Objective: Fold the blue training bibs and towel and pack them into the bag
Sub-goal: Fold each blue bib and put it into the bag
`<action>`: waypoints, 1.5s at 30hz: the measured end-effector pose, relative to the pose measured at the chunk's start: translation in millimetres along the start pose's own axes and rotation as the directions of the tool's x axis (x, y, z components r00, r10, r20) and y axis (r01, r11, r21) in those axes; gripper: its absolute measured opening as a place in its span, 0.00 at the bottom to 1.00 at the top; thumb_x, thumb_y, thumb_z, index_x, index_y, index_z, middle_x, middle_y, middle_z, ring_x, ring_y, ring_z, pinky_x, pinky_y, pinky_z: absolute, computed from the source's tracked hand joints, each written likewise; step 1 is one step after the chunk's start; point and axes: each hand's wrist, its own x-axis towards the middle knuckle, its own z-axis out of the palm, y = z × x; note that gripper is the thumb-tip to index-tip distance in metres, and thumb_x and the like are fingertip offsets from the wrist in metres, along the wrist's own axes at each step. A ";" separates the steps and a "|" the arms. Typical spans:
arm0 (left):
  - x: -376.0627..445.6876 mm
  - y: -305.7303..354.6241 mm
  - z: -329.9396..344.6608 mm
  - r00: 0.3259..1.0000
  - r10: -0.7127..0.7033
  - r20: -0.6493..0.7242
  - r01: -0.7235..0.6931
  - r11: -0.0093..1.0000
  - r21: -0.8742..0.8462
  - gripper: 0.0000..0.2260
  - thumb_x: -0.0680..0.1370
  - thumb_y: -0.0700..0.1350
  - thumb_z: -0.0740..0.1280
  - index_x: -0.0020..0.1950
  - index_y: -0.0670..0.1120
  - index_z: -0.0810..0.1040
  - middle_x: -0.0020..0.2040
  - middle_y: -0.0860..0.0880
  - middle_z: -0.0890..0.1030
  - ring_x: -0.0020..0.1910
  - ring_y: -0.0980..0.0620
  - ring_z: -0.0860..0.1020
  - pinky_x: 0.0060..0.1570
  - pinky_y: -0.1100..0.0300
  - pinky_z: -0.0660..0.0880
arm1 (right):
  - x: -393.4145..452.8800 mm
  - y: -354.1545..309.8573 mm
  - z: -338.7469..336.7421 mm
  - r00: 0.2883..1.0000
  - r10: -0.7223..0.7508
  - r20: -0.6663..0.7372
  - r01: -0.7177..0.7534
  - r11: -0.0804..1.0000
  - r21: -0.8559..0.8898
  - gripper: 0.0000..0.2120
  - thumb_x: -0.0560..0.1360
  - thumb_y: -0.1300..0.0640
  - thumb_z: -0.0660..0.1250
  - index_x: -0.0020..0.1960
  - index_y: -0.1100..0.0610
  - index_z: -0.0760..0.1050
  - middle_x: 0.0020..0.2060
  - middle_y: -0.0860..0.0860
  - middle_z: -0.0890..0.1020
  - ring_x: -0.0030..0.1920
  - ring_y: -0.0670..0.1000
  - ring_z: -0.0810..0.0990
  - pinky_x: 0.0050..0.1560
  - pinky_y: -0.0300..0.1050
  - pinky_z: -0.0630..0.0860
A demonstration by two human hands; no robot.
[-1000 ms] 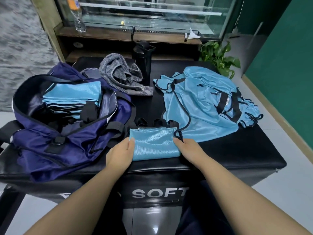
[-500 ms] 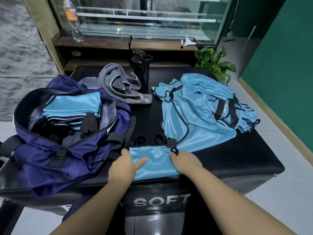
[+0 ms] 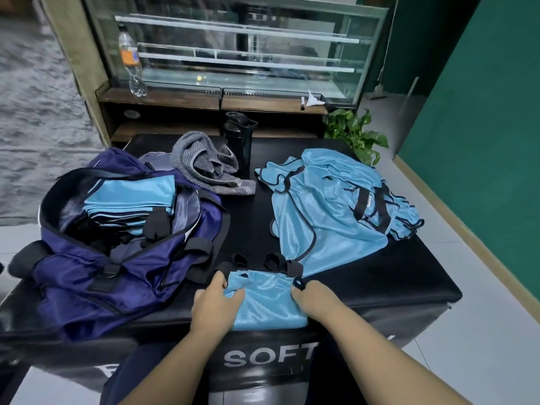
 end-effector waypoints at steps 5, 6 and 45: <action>-2.8 30.9 -27.5 0.976 0.213 0.046 -0.211 0.977 -0.039 0.14 0.72 0.41 0.68 0.41 0.49 0.61 0.33 0.50 0.68 0.32 0.51 0.65 0.33 0.56 0.63 | -31.8 -27.1 -31.2 0.950 -0.277 -0.147 0.274 0.961 -0.042 0.35 0.74 0.52 0.67 0.74 0.54 0.53 0.70 0.56 0.64 0.68 0.57 0.65 0.66 0.50 0.68; -3.1 39.4 -34.9 0.962 0.268 0.048 -0.268 0.963 0.000 0.14 0.71 0.41 0.68 0.42 0.50 0.62 0.35 0.51 0.69 0.32 0.51 0.67 0.34 0.56 0.64 | -42.5 -39.6 -41.1 0.905 -0.395 -0.157 0.393 0.918 -0.043 0.42 0.72 0.52 0.70 0.77 0.51 0.47 0.74 0.53 0.56 0.73 0.55 0.57 0.70 0.50 0.62; 133.2 12.1 -259.0 0.932 0.053 -0.360 -0.076 0.996 -0.051 0.17 0.72 0.37 0.70 0.59 0.44 0.72 0.48 0.45 0.79 0.51 0.44 0.77 0.49 0.55 0.71 | -3.5 -233.6 -1.8 0.929 -0.288 -0.231 0.354 0.520 0.777 0.07 0.75 0.54 0.66 0.47 0.56 0.69 0.40 0.51 0.73 0.38 0.49 0.71 0.40 0.45 0.69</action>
